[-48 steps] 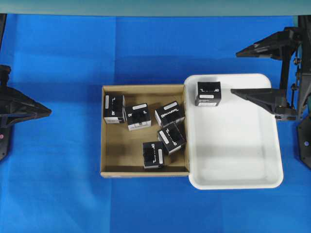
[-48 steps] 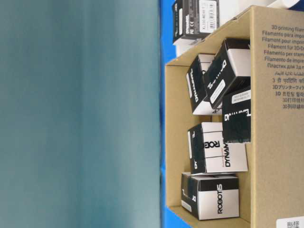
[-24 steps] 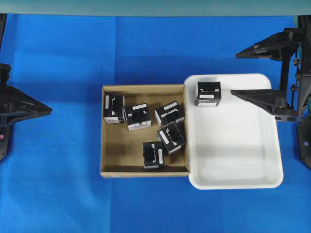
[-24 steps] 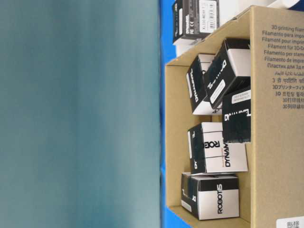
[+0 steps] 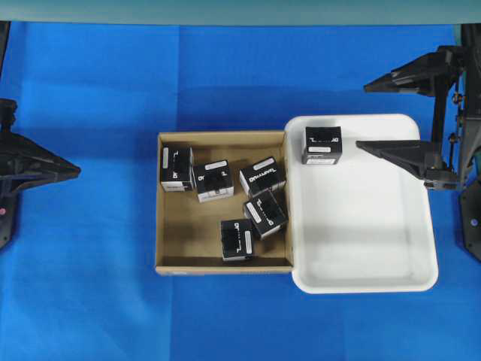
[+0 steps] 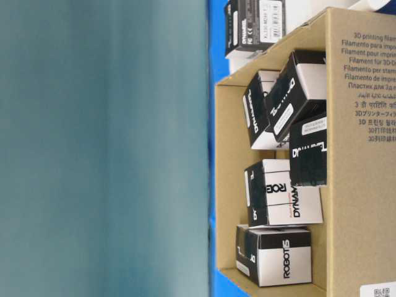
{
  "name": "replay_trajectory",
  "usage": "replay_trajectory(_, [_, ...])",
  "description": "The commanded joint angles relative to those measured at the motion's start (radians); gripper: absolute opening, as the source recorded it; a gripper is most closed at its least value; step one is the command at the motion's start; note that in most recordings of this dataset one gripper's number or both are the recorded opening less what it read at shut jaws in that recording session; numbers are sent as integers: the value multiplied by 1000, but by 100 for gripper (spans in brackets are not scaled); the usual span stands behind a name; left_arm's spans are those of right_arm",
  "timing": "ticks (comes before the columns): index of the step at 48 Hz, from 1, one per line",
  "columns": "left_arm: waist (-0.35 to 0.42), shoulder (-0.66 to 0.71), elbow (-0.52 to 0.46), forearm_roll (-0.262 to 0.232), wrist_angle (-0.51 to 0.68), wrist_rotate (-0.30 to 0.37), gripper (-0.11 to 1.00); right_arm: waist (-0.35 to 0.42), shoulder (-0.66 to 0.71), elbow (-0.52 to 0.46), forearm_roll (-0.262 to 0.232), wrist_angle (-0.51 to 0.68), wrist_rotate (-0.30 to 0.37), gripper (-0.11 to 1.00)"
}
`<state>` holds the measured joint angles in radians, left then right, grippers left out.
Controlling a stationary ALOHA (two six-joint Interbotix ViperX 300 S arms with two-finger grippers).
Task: Pick a box that is randomly placed inside the cardboard box.
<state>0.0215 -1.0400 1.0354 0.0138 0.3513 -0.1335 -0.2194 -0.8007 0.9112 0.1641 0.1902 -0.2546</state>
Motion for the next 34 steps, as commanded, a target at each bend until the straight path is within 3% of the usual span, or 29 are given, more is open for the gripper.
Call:
replay_trajectory(1, [3, 3, -14, 3, -9, 0, -7, 3, 2, -8, 3, -14, 3, 98])
replay_trajectory(34, [3, 2, -11, 3, -9, -2, -7, 11, 9, -8, 3, -15, 3, 98])
